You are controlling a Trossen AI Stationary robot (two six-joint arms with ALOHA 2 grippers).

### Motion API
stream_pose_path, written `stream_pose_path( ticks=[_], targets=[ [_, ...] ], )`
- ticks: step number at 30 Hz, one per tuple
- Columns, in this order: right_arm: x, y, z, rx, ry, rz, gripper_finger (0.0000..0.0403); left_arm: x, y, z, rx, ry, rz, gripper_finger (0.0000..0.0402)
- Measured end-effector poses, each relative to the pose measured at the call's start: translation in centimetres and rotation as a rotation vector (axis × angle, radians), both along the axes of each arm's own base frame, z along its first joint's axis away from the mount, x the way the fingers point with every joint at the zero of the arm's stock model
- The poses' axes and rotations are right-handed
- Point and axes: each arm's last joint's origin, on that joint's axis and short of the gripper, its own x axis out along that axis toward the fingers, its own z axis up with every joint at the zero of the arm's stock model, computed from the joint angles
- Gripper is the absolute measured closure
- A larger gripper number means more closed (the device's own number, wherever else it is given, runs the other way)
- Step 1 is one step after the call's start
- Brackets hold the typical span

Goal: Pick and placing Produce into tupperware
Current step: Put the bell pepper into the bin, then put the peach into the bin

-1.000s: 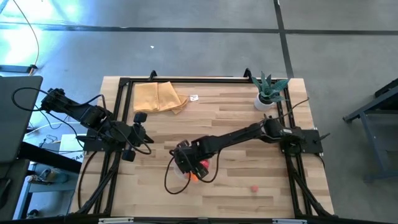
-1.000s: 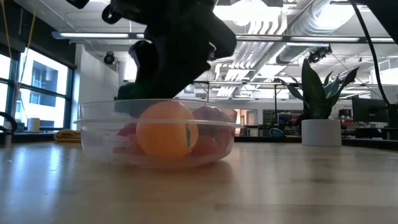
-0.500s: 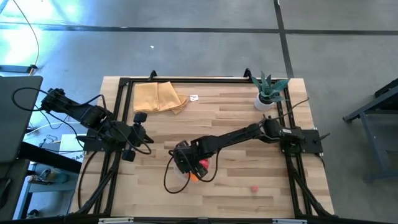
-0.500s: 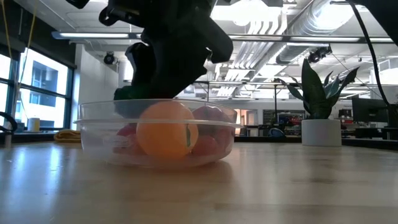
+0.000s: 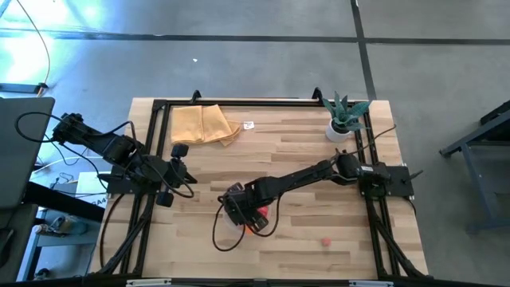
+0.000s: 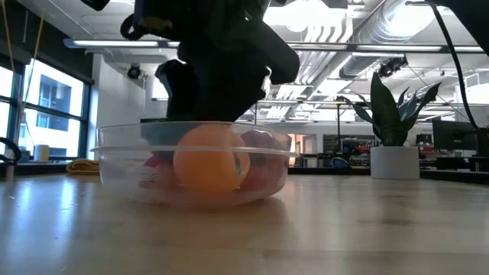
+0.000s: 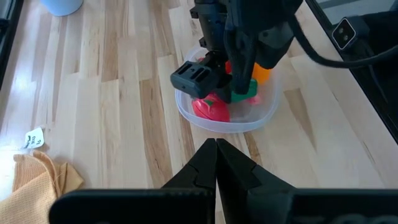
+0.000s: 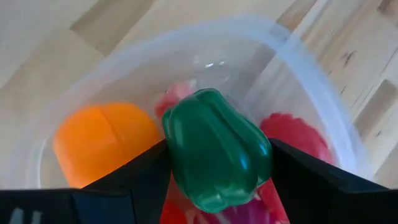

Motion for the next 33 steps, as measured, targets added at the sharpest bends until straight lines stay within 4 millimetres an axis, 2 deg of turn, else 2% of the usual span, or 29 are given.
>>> stream_pose_path(
  ticks=[8, 17, 24, 29, 33],
  targets=[
    [0.2, 0.2, -0.1, 0.008, -0.013, 0.004, 0.0157, 0.0, 0.0, 0.0, 0.000, 0.000, 0.000, 0.0401],
    [0.2, 0.2, -0.1, -0.005, -0.025, 0.018, 0.0124, 0.0, 0.0, 0.0, 0.000, 0.000, 0.000, 0.0401],
    [0.2, 0.1, 0.1, -0.015, -0.018, 0.011, 0.0119, 0.0, 0.0, 0.0, 0.000, 0.000, 0.000, 0.0401],
    [-0.3, 0.0, 2.3, -0.055, 0.019, -0.058, 0.0119, 0.0, 0.0, 0.0, 0.000, 0.000, 0.000, 0.0401],
    [-1.5, 0.4, 4.6, -0.043, 0.123, -0.191, 0.0119, 0.0, 0.0, 0.0, 0.000, 0.000, 0.000, 0.0401]
  ],
)
